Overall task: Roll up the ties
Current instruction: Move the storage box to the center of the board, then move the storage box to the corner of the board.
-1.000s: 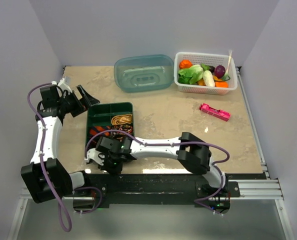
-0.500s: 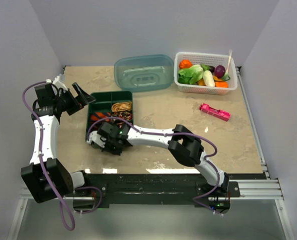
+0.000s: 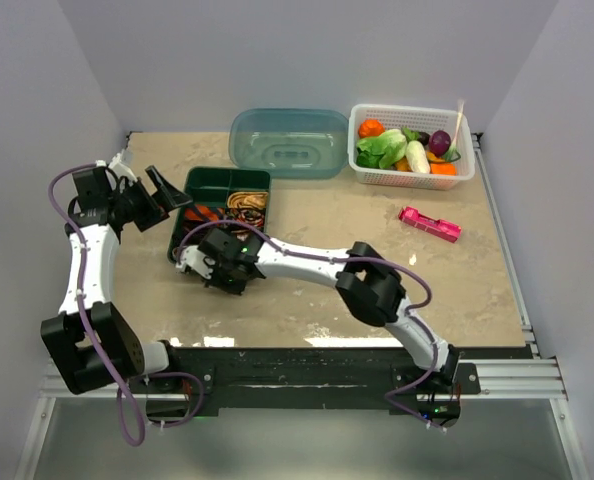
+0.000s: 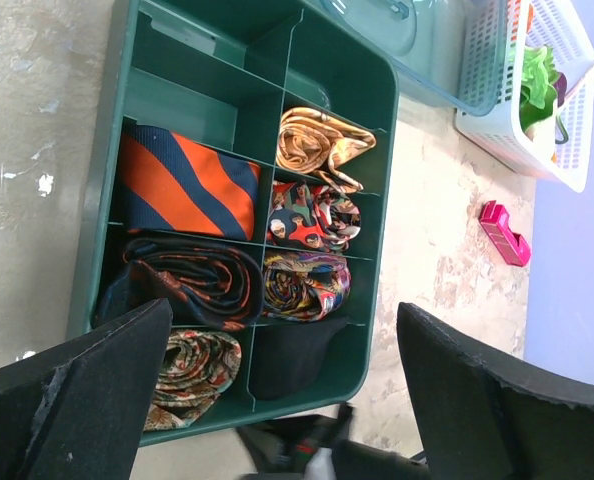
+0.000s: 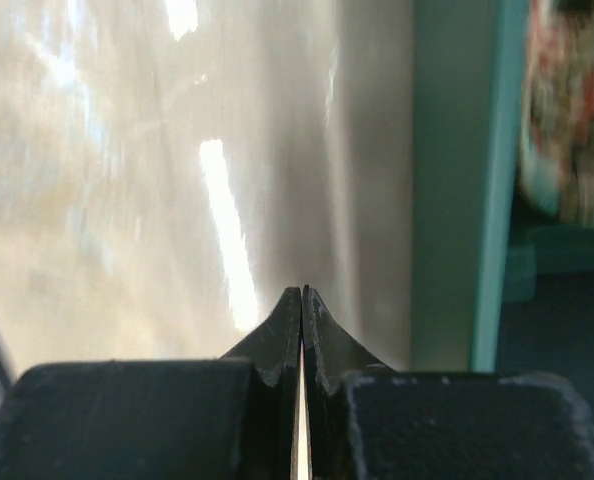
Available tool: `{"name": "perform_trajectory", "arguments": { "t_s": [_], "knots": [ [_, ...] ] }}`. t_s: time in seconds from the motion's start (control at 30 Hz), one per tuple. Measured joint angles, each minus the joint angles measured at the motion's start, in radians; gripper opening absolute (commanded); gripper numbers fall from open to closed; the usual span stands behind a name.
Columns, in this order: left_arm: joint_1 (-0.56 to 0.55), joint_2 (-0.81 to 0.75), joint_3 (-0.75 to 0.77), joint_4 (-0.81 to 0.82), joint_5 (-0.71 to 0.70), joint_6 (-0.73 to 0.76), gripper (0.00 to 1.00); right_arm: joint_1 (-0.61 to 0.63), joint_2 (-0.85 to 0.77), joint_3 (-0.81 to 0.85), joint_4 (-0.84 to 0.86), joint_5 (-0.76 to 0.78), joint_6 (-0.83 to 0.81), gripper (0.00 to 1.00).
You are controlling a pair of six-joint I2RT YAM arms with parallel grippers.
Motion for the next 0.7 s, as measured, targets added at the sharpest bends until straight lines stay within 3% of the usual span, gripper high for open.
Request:
{"name": "perform_trajectory", "arguments": {
  "t_s": [0.17,0.33,0.47,0.7],
  "knots": [
    [0.0,0.014,-0.001,0.006,0.027,0.0,0.98,-0.083,-0.266,-0.232,0.057,-0.01,0.101,0.0],
    [-0.017,0.014,-0.01,0.008,0.038,0.007,0.83,-0.26,-0.436,-0.288,0.171,0.035,0.202,0.0],
    [-0.073,0.005,-0.054,0.002,0.039,0.021,0.76,-0.343,-0.391,-0.284,0.198,0.089,0.255,0.0],
    [-0.181,-0.111,-0.155,-0.062,-0.006,0.026,0.73,-0.331,-0.139,-0.281,0.141,0.09,0.326,0.0]
  ]
}}
